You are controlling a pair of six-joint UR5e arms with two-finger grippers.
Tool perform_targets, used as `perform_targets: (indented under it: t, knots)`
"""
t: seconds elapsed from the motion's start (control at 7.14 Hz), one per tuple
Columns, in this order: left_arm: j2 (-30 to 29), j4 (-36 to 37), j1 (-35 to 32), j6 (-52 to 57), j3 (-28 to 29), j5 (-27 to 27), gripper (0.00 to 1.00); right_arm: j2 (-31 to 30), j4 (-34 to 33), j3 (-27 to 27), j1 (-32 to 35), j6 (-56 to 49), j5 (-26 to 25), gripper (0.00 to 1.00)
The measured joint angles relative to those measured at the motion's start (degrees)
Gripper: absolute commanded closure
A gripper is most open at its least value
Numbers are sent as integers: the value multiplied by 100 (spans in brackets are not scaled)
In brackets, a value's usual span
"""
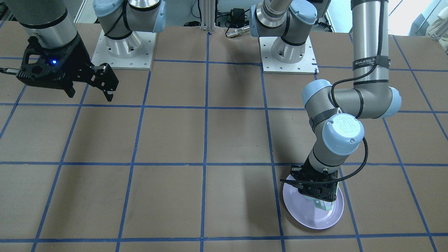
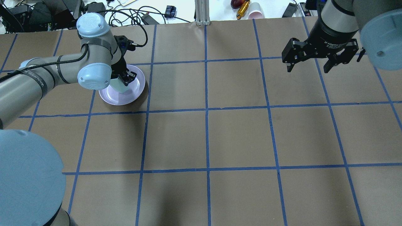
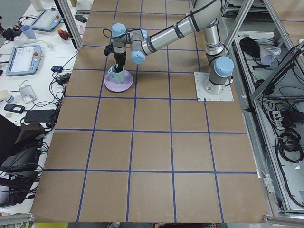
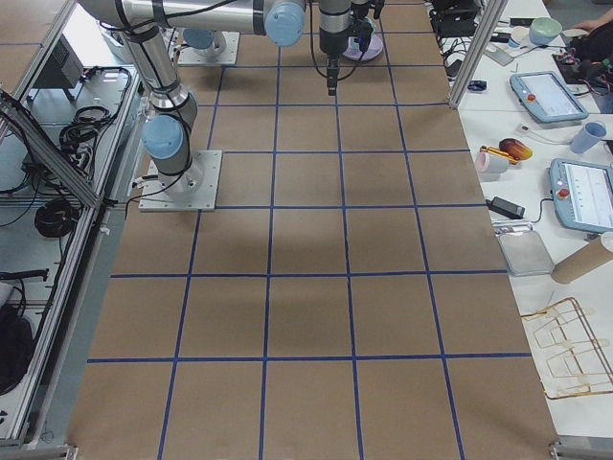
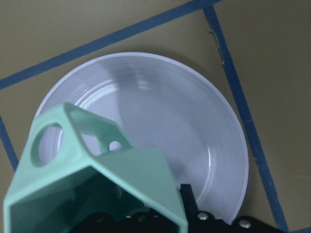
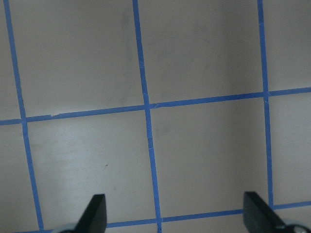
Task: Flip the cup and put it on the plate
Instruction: 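Lower the upright cup onto the plate center with the left gripper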
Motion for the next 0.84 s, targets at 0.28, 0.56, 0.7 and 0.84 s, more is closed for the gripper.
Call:
perform_targets:
  t: [0.28, 0.56, 0.7, 0.84]
  knots:
    - [-51, 148, -3, -16, -55, -3, 100, 1, 0, 0, 0, 0, 2, 0]
    - [-75, 168, -3, -20, -86, -19, 100, 0, 0, 0, 0, 0, 2, 0]
    - [-81, 168, -3, -20, -94, -28, 100, 2, 0, 0, 0, 0, 1, 0]
    - [-84, 166, -2, -20, -100, -37, 100, 5, 0, 0, 0, 0, 0, 0]
